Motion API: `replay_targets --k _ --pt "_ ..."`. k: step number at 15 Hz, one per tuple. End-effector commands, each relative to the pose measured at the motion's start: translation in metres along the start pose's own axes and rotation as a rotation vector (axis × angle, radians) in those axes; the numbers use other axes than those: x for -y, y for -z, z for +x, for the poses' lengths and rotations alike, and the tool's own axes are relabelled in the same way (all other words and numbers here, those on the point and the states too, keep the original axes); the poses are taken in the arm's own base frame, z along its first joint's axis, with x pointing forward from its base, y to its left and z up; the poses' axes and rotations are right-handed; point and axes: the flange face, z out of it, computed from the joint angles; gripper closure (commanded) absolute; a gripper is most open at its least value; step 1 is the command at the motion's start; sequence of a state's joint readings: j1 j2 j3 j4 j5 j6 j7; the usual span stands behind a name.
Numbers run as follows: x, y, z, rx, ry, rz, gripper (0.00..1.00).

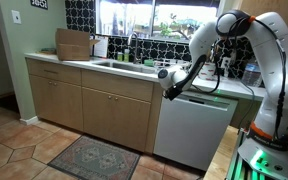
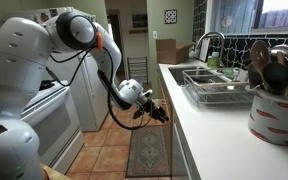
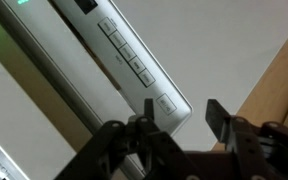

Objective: Press a button on the left of the dish washing machine controlling panel

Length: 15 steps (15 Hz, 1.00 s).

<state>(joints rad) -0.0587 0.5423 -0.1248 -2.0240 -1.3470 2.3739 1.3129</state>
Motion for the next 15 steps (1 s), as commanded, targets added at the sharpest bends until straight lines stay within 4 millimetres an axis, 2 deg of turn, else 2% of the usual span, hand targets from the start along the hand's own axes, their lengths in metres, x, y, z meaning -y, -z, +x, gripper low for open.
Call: replay_targets --k 1,4,5,15 --pt "0.002 -0.017 -0.005 -0.024 0.043 0.010 0.74" --pt "0.004 -0.025 -0.004 -0.041 0.064 0.000 0.96" --pt "0.004 -0.028 -0.004 -0.042 0.067 -0.002 1.00" --pt "0.008 -0.047 0.007 -0.028 0.073 -0.019 1.00"
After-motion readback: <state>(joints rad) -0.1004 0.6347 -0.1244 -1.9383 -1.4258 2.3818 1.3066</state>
